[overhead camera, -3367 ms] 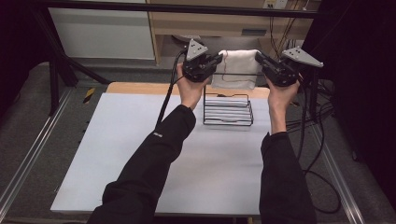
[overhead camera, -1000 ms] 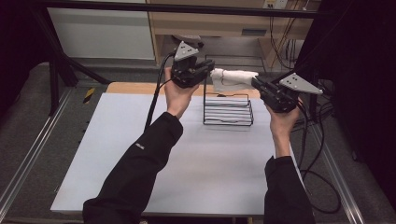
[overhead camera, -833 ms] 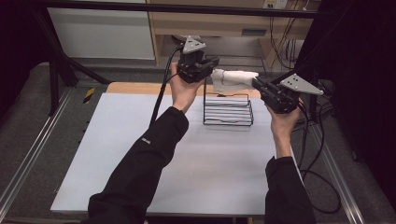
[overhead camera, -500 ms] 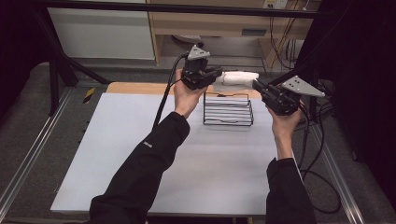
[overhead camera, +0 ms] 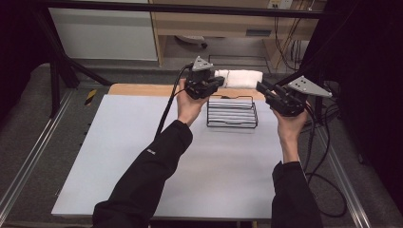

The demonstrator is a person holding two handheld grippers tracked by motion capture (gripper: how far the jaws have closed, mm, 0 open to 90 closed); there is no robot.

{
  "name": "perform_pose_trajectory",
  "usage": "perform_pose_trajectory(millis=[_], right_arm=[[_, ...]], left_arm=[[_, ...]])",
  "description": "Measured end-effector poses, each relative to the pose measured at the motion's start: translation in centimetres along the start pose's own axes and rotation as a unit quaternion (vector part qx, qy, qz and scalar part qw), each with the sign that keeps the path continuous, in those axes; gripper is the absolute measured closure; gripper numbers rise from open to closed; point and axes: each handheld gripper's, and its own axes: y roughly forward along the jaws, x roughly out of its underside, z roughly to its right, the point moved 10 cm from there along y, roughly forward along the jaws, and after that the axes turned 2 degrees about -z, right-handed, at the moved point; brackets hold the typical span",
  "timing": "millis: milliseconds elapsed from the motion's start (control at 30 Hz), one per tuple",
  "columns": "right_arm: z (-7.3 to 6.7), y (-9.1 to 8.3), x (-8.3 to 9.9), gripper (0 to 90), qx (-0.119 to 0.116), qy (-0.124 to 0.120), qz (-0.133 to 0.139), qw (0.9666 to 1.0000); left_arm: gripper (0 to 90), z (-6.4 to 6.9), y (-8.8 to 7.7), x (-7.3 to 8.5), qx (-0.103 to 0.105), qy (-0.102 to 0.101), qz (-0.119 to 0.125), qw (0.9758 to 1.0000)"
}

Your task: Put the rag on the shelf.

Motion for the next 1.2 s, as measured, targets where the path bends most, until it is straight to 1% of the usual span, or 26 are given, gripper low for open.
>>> perform_pose_trajectory(millis=[33,67,100,133,167,233,300,333,400,567,667,767,833,933,1000,1200], right_arm=[[-0.2,0.0,-0.2,75.5,-0.003,0.000,-0.001,1.0000],[-0.4,0.2,-0.2,78.8,-0.004,-0.001,-0.008,1.0000],[-0.5,0.5,-0.1,82.0,-0.004,-0.005,-0.017,0.9998],[-0.6,0.7,0.1,84.6,-0.001,-0.007,-0.027,0.9996],[-0.6,1.1,0.5,86.5,0.005,-0.007,-0.044,0.9990],[-0.4,1.5,1.1,88.5,0.013,-0.001,-0.060,0.9981],[0.1,1.8,1.9,89.1,0.022,0.015,-0.070,0.9972],[0.4,1.9,2.2,89.1,0.026,0.020,-0.075,0.9967],[0.8,2.1,2.7,89.1,0.029,0.025,-0.078,0.9963],[1.3,2.8,3.1,88.3,0.035,0.018,-0.081,0.9959],[1.3,3.0,2.9,85.7,0.034,0.020,-0.077,0.9962],[0.9,2.6,2.5,81.4,0.028,0.016,-0.067,0.9972],[0.5,2.1,2.1,76.7,0.022,0.014,-0.060,0.9979],[-0.1,1.5,1.7,68.3,0.011,0.011,-0.058,0.9982],[-0.4,1.2,1.4,61.1,0.009,0.015,-0.060,0.9980],[-1.2,0.7,0.6,52.2,0.000,0.018,-0.061,0.9980]], left_arm=[[87.0,0.0,0.0,0.1,0.000,0.001,0.000,1.0000],[87.1,0.0,0.1,0.2,-0.002,0.003,-0.001,1.0000],[87.1,-0.1,0.1,0.2,-0.007,0.006,-0.001,1.0000],[87.2,0.0,0.2,0.4,-0.004,0.006,-0.002,1.0000],[87.2,-0.1,0.2,0.4,-0.007,0.007,-0.003,0.9999],[87.3,-0.1,0.3,0.5,-0.006,0.007,-0.004,0.9999],[87.2,-0.1,0.4,0.7,-0.008,0.011,-0.005,0.9999],[87.2,-0.1,0.4,0.7,-0.005,0.012,-0.006,0.9999],[87.2,-0.1,0.6,0.9,-0.007,0.012,-0.006,0.9999],[87.1,-0.2,1.1,1.2,-0.009,0.014,-0.009,0.9998],[87.0,-0.2,1.0,1.2,-0.008,0.015,-0.008,0.9998],[85.1,-0.1,0.5,1.2,-0.005,0.021,-0.003,0.9998],[83.6,0.0,0.0,1.2,-0.004,0.023,0.001,0.9997],[80.3,0.0,-1.0,1.3,-0.005,0.029,0.004,0.9995],[77.7,-0.2,-1.6,1.4,-0.009,0.032,0.007,0.9994],[72.9,-1.0,-3.2,2.0,-0.015,0.030,0.008,0.9994]])
